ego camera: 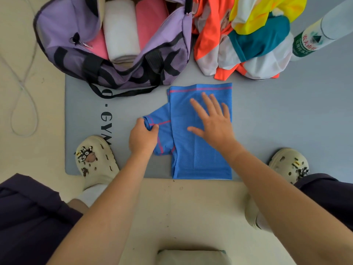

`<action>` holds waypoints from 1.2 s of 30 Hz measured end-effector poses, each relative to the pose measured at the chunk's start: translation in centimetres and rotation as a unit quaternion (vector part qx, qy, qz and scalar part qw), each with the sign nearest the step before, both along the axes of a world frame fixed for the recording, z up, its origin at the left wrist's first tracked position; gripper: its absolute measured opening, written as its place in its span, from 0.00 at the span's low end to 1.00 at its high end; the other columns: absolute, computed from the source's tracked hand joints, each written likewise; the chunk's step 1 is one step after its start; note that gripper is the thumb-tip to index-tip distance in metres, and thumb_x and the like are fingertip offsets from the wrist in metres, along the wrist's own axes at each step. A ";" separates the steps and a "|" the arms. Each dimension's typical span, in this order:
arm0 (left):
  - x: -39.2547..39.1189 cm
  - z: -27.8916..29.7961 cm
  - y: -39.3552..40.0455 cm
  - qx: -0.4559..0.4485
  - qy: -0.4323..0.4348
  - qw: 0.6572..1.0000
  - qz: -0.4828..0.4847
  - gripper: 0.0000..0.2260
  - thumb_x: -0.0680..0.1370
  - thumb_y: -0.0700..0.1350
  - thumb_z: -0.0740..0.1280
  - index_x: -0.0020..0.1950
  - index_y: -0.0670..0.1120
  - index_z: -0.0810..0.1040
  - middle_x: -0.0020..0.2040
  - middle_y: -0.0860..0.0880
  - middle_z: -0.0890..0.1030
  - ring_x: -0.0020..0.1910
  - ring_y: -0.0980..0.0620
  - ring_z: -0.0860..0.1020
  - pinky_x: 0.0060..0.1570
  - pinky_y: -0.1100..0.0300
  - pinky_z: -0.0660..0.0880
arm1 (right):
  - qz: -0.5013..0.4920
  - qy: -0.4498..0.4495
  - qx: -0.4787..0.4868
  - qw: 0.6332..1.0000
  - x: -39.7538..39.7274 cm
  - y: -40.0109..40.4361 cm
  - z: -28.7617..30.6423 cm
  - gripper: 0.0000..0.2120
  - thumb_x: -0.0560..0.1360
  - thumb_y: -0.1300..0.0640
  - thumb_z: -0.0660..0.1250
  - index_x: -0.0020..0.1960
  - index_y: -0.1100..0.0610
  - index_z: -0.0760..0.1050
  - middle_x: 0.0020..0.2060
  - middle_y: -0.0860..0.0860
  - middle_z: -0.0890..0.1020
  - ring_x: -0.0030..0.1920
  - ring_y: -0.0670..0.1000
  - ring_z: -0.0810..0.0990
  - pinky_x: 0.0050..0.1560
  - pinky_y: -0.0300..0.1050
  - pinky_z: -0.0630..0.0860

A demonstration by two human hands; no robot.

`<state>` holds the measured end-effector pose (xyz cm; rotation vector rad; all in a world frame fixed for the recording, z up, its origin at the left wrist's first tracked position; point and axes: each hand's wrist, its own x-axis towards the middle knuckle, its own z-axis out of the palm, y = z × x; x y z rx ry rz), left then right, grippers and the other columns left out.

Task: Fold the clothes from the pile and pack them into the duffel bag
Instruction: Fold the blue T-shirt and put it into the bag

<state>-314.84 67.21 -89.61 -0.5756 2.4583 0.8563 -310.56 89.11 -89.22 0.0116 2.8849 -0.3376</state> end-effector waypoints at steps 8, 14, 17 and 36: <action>-3.5 0.7 6.1 -0.099 0.267 0.885 -0.367 0.13 0.76 0.47 0.68 0.58 0.43 0.77 0.61 0.42 0.76 0.59 0.40 0.74 0.53 0.48 0.69 | -0.444 -0.006 -0.218 0.869 -3.0 6.3 0.0 0.20 0.77 0.51 0.68 0.62 0.61 0.71 0.51 0.58 0.79 0.50 0.56 0.77 0.46 0.40 0.68; -5.7 -2.5 5.9 -0.151 0.188 0.780 -0.577 0.29 0.82 0.59 0.53 0.81 0.51 0.51 0.81 0.47 0.50 0.80 0.47 0.49 0.76 0.45 0.50 | -0.368 -0.166 -0.217 0.889 -4.5 7.7 -0.5 0.11 0.75 0.51 0.70 0.41 0.56 0.72 0.33 0.48 0.73 0.40 0.53 0.73 0.41 0.43 0.68; -6.3 -3.1 4.2 -0.193 0.197 0.777 -0.565 0.30 0.82 0.58 0.52 0.81 0.48 0.49 0.81 0.46 0.50 0.80 0.49 0.51 0.76 0.43 0.51 | -0.372 -0.118 -0.204 0.898 -4.0 8.6 -0.3 0.11 0.76 0.51 0.68 0.39 0.57 0.73 0.33 0.48 0.74 0.41 0.54 0.74 0.40 0.42 0.66; 2.7 -2.0 -2.6 -0.184 0.164 0.922 -0.299 0.31 0.79 0.58 0.62 0.77 0.42 0.62 0.76 0.39 0.63 0.75 0.39 0.63 0.69 0.45 0.63 | 0.032 0.006 0.064 0.997 3.8 0.1 -3.0 0.37 0.78 0.32 0.52 0.79 0.51 0.53 0.78 0.55 0.56 0.78 0.60 0.53 0.74 0.63 0.55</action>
